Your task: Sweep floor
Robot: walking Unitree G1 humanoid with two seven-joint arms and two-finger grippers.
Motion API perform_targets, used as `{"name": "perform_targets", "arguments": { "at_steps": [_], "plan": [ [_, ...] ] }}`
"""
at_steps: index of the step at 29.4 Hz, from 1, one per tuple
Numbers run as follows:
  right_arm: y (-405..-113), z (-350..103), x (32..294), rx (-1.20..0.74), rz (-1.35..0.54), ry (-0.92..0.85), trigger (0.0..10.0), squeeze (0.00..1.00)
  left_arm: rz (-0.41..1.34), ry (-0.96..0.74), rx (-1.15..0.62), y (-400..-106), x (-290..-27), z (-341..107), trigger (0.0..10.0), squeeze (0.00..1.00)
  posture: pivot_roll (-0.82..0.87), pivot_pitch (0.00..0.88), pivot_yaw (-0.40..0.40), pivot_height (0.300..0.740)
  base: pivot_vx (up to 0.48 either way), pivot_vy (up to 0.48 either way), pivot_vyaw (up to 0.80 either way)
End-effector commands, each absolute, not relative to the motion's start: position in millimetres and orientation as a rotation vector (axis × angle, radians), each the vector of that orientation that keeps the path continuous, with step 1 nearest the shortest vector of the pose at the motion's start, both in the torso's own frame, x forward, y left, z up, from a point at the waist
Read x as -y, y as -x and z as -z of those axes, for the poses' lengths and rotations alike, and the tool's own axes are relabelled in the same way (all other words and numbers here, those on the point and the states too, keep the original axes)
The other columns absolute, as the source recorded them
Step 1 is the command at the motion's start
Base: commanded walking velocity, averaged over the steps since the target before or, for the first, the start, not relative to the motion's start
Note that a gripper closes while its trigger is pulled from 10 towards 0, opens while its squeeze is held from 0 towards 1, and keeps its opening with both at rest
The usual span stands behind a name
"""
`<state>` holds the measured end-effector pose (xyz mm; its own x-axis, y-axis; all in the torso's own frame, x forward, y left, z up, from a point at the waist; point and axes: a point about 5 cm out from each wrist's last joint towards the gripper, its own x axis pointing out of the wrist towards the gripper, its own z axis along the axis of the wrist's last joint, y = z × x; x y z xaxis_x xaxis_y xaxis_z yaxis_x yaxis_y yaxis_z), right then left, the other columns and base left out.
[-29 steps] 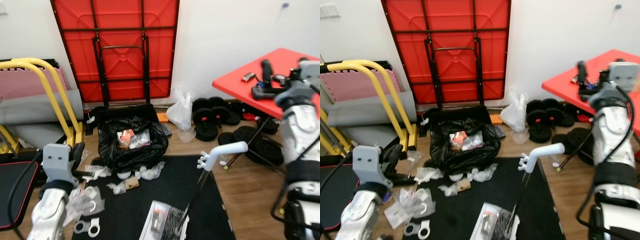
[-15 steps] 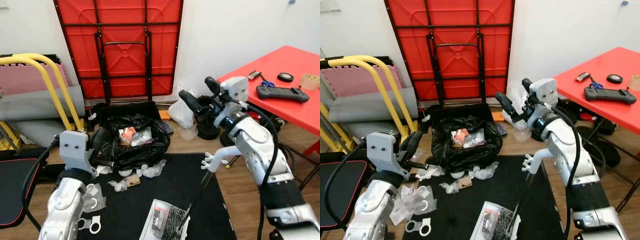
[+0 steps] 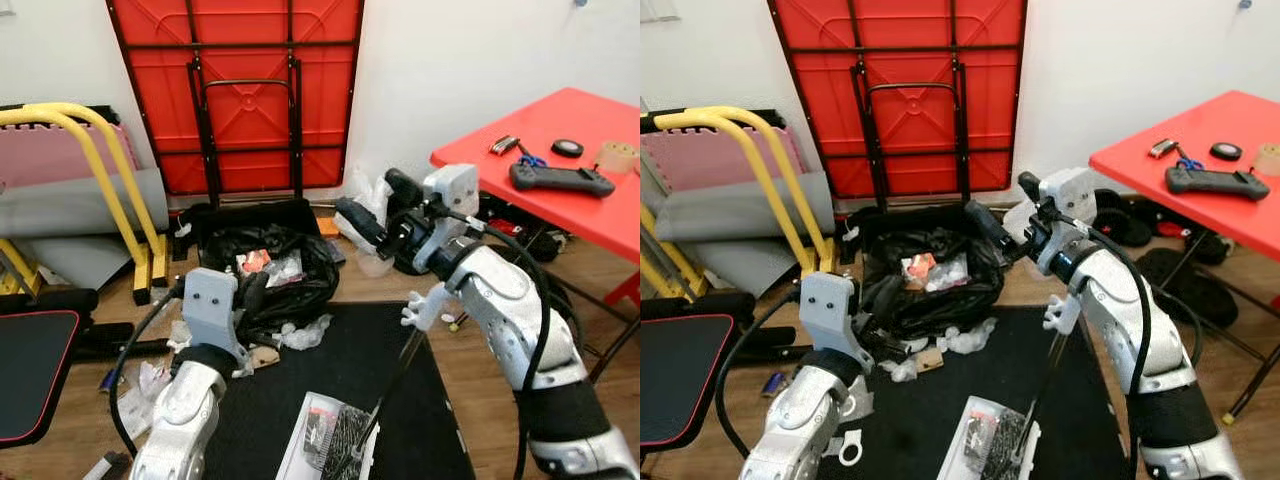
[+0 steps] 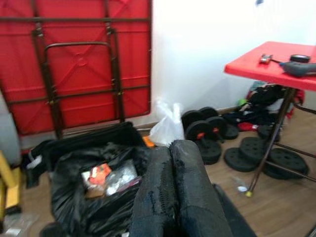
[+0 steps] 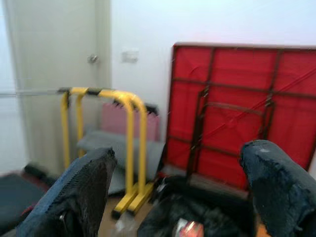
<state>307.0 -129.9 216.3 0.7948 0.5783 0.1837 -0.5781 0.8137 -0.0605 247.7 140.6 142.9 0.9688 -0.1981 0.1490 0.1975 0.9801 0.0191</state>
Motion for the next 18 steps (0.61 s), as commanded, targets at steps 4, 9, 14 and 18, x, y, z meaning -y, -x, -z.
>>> {"name": "perform_targets", "arguments": {
  "at_steps": [4,9,14,18],
  "plan": [
    [-305,-204,131,0.137,-0.603,0.030,10.0,0.00,0.185,-0.008,0.123,-248,-140,-141,10.0,0.00,-0.11,0.000,-0.046,0.640,0.000,0.000,0.00],
    [-304,-197,132,0.109,-0.596,0.044,10.0,0.00,0.177,-0.010,0.121,-247,-141,-141,10.0,0.00,-0.10,0.000,-0.050,0.620,0.000,0.000,0.00],
    [-304,-190,133,0.085,-0.581,0.056,10.0,0.00,0.170,-0.016,0.115,-246,-141,-140,10.0,0.00,-0.10,0.000,-0.049,0.595,0.000,0.000,0.00],
    [-304,-185,134,0.062,-0.559,0.066,10.0,0.00,0.175,-0.016,0.104,-246,-141,-139,10.0,0.00,-0.09,0.000,-0.048,0.580,0.000,0.000,0.00]
  ]
}}
